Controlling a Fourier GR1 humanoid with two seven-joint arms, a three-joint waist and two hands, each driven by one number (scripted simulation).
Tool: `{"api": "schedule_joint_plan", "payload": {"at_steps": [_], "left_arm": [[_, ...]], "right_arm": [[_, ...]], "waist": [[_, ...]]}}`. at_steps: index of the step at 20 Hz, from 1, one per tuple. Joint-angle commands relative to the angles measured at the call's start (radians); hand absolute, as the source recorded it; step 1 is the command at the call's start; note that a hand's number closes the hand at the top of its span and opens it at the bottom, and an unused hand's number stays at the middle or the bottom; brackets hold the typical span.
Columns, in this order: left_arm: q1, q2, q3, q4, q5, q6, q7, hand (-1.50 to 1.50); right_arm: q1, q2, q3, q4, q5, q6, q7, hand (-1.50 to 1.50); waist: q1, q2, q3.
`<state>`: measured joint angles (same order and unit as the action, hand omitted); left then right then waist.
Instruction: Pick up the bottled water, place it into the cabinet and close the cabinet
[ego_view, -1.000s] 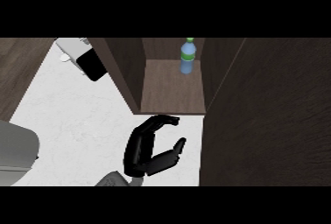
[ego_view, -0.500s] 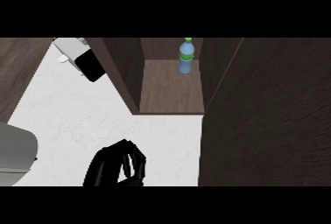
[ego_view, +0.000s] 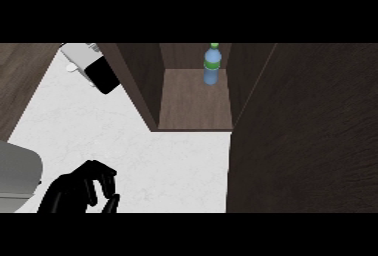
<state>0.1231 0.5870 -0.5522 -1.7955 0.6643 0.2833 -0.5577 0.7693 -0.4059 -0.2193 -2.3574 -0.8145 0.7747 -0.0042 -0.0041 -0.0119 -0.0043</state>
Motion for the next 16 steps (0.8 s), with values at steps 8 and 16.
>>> {"api": "schedule_joint_plan", "payload": {"at_steps": [8,16], "left_arm": [[0.155,0.171,0.206,-0.077,0.129,-0.133,-0.058,-1.50],[0.240,0.244,0.280,-0.120,0.188,-0.194,-0.052,-1.50]], "right_arm": [[-0.004,-0.017,0.102,-0.297,0.159,0.012,0.093,1.50],[-0.132,-0.044,0.223,-0.301,0.167,-0.023,0.145,1.50]], "waist": [[0.013,-0.008,-0.006],[0.041,-0.016,-0.012]]}}
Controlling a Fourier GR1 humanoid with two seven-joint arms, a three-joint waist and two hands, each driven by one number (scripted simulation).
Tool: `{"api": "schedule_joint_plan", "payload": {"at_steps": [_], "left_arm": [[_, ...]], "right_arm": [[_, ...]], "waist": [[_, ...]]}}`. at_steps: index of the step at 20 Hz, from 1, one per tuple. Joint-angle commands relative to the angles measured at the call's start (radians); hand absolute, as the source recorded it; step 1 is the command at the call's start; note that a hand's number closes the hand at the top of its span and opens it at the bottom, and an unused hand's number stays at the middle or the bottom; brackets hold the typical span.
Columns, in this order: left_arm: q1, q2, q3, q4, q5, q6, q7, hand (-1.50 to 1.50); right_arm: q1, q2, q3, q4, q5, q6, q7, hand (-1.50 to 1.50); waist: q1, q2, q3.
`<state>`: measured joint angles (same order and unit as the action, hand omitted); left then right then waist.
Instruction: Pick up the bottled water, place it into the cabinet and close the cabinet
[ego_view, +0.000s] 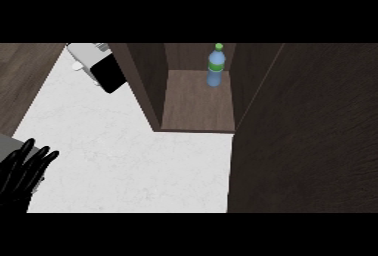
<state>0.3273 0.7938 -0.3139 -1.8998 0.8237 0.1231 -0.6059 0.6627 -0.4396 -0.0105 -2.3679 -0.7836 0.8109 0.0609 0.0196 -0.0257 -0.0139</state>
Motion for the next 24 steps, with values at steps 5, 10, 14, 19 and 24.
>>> {"api": "schedule_joint_plan", "payload": {"at_steps": [5,10,14,19,24], "left_arm": [[0.064,0.065,0.096,-0.023,0.079,-0.067,0.001,-1.50],[0.118,0.090,0.122,-0.010,0.104,-0.113,-0.005,-1.50],[0.143,0.116,0.162,-0.020,0.117,-0.130,-0.009,-1.50],[0.187,0.138,0.191,0.014,0.130,-0.185,-0.021,-1.50],[0.206,0.159,0.233,0.015,0.161,-0.236,-0.030,-1.50]], "right_arm": [[-0.124,-0.053,0.078,-0.279,0.161,-0.056,0.133,1.50],[-0.227,-0.056,0.155,-0.241,0.173,-0.117,0.193,1.50],[-0.297,-0.027,0.245,-0.214,0.171,-0.197,0.236,1.50],[-0.419,0.006,0.346,-0.163,0.189,-0.299,0.306,1.50],[-0.568,0.077,0.449,-0.104,0.207,-0.418,0.368,1.50]], "waist": [[0.010,-0.010,-0.006],[0.016,-0.015,-0.011],[0.021,-0.017,-0.009],[0.036,-0.012,-0.012],[0.050,-0.009,-0.009]]}}
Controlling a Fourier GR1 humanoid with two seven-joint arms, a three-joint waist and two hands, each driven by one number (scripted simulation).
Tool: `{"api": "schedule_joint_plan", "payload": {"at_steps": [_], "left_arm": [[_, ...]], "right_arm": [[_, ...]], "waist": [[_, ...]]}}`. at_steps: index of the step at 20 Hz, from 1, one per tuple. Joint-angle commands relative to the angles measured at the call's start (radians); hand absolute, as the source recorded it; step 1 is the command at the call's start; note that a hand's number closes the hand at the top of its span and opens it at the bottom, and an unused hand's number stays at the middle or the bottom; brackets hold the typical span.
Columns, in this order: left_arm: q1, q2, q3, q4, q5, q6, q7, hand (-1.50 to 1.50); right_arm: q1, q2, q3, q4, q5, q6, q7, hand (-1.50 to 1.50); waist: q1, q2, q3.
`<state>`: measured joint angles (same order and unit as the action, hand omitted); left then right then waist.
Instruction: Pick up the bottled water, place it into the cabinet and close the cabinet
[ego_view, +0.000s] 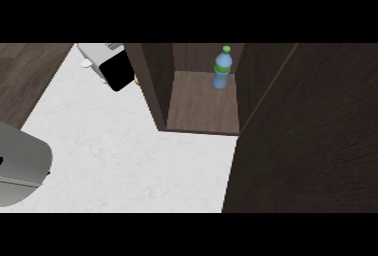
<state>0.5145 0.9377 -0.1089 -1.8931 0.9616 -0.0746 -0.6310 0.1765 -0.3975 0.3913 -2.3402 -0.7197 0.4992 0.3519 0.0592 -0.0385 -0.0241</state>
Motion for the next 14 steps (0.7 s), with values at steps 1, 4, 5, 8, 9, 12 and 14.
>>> {"api": "schedule_joint_plan", "payload": {"at_steps": [1,4,5,8,9,12,14], "left_arm": [[0.019,0.016,0.024,0.000,0.021,-0.042,-0.004,-1.50],[0.041,0.027,0.049,0.028,0.038,-0.081,-0.012,-1.50],[0.043,0.037,0.061,0.019,0.033,-0.079,-0.013,-1.50],[0.061,0.046,0.085,0.019,0.043,-0.117,-0.026,-1.50],[0.069,0.049,0.094,0.039,0.048,-0.122,-0.025,-1.50],[0.075,0.062,0.119,0.030,0.064,-0.146,-0.025,-1.50],[0.067,0.065,0.122,0.062,0.050,-0.174,-0.035,-1.50]], "right_arm": [[-0.113,0.043,0.068,-0.128,0.140,-0.124,0.094,1.50],[-0.211,0.104,0.119,-0.083,0.161,-0.203,0.127,1.50],[-0.248,0.119,0.117,-0.059,0.154,-0.230,0.140,1.50],[-0.342,0.187,0.136,-0.005,0.178,-0.318,0.166,1.50],[-0.366,0.213,0.163,0.015,0.196,-0.350,0.183,1.50],[-0.477,0.283,0.186,0.081,0.218,-0.424,0.241,1.50],[-0.572,0.350,0.231,0.150,0.220,-0.449,0.279,1.50]], "waist": [[0.009,0.001,0.000],[0.014,0.004,0.001],[0.028,0.005,0.002],[0.044,0.005,0.004],[0.040,0.008,0.004],[0.060,0.015,0.007],[0.059,0.024,0.006]]}}
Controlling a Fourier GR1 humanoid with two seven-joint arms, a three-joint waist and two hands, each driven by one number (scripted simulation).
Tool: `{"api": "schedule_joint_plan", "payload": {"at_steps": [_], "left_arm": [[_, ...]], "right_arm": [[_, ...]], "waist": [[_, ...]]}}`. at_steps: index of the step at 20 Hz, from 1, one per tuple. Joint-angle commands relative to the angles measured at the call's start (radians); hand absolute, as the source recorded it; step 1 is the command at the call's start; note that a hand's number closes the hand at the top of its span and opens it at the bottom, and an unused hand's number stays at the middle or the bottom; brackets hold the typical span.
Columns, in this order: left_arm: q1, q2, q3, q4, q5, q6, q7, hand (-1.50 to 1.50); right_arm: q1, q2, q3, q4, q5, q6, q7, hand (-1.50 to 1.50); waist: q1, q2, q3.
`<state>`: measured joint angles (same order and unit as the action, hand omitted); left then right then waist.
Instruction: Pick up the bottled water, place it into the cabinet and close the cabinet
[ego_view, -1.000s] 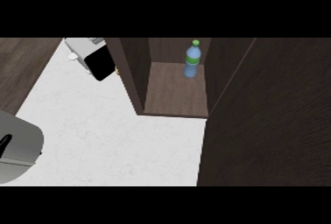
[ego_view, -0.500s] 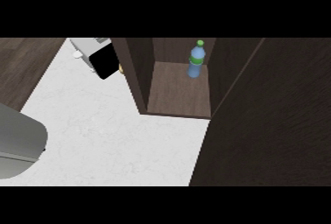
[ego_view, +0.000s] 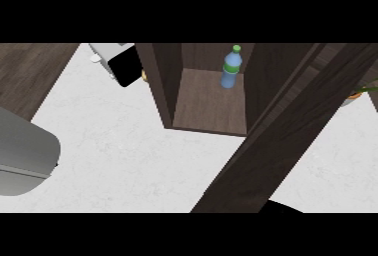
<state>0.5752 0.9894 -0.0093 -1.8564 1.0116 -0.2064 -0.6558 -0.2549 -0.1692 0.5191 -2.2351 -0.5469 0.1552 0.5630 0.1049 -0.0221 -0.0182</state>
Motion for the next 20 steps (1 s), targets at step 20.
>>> {"api": "schedule_joint_plan", "payload": {"at_steps": [20], "left_arm": [[0.222,-0.036,0.291,0.055,0.067,-0.259,-0.017,-1.50]], "right_arm": [[-0.716,0.169,-0.049,0.749,-0.427,-0.086,0.051,1.50]], "waist": [[-0.063,0.025,0.019]]}}
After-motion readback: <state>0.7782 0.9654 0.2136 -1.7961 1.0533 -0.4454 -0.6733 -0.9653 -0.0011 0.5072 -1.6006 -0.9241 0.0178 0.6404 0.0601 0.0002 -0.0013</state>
